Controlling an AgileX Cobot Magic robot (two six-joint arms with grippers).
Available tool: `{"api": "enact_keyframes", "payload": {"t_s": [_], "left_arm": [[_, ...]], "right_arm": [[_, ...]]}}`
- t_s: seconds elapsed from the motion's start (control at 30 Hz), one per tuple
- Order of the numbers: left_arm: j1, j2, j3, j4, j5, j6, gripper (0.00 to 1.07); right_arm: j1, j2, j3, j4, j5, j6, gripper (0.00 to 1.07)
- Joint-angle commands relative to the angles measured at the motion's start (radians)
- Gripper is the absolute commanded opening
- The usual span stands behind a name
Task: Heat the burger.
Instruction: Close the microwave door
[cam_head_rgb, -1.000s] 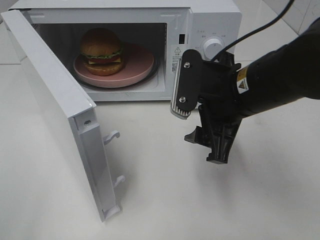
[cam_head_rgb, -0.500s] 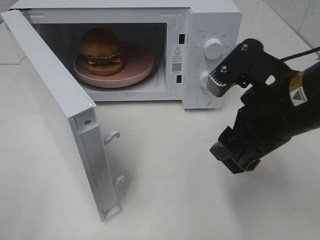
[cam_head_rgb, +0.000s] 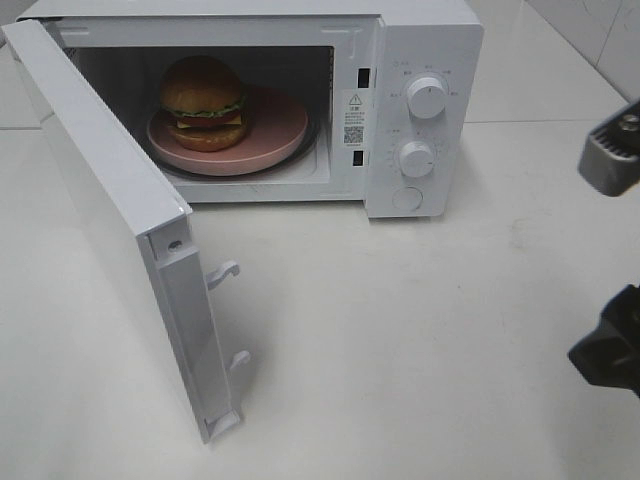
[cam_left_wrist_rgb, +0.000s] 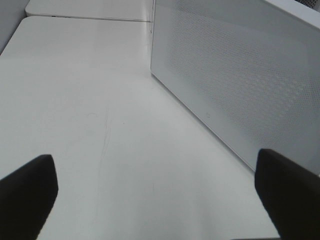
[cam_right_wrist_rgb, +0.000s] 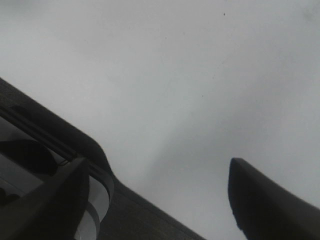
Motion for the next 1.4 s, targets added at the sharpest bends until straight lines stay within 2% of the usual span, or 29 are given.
{"api": "enact_keyframes", "payload": {"t_s": [0.03, 0.33, 0.67, 0.87, 0.93, 1.4], "left_arm": [[0.000, -0.015, 0.000, -0.002, 0.004, 0.000, 1.00], [0.000, -0.015, 0.000, -0.002, 0.004, 0.000, 1.00], [0.000, -0.015, 0.000, -0.002, 0.004, 0.000, 1.00], [0.000, -0.015, 0.000, -0.002, 0.004, 0.000, 1.00], [0.000, -0.015, 0.000, -0.002, 0.004, 0.000, 1.00], [0.000, -0.015, 0.000, -0.002, 0.004, 0.000, 1.00]], "right_arm": [[0.002, -0.053, 0.006, -0.002, 0.071, 0.011, 0.75], [0.002, -0.317, 0.006, -0.013, 0.194, -0.008, 0.76], [-0.001, -0.534, 0.006, -0.042, 0.247, 0.005, 0.76], [-0.002, -0.572, 0.006, -0.059, 0.264, 0.027, 0.76], [-0.065, -0.597, 0.006, -0.061, 0.271, 0.026, 0.76], [-0.216, -0.683, 0.034, -0.057, 0.242, 0.001, 0.76]]}}
